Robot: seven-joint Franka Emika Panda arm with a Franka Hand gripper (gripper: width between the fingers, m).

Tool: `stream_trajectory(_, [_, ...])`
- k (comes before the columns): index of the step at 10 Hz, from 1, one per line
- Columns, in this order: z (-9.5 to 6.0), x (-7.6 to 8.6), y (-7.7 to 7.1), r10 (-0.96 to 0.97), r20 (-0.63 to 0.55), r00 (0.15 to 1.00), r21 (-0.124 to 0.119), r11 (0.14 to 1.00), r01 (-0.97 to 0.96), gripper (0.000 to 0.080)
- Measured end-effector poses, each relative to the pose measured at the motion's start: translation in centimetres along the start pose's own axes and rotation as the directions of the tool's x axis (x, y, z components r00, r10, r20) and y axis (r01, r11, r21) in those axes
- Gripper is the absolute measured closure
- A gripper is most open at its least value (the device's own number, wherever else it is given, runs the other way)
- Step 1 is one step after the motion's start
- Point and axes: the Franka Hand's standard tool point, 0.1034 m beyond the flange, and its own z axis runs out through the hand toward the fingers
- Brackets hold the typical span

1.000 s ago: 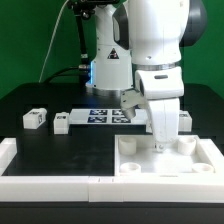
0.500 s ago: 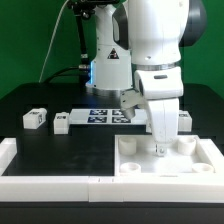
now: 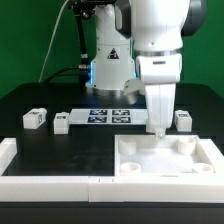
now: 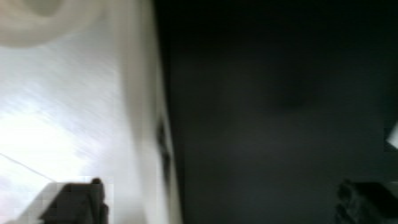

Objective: Assemble one leg

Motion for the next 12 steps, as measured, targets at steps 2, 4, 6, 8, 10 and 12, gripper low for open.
stream_trajectory(2, [-0.1, 0.1, -0.3, 0.017, 0.002, 1.0, 0.001, 1.0, -0.017, 0.015])
stream_trajectory(4, [0.0, 0.0, -0.3, 0.037, 0.003, 0.999, 0.002, 0.999, -0.037, 0.015])
stream_trajectory(6, [0.0, 0.0, -0.3, 0.144, 0.001, 0.99, 0.003, 0.99, -0.144, 0.015])
stream_trajectory(8, [0.0, 0.1, -0.3, 0.307, 0.001, 0.952, 0.003, 0.952, -0.307, 0.015])
stream_trajectory(10, [0.2, 0.8, -2.1, 0.578, 0.004, 0.816, 0.007, 0.816, -0.578, 0.015])
stream_trajectory(12, [0.2, 1.9, -3.7, 0.748, 0.015, 0.664, 0.016, 0.664, -0.748, 0.015])
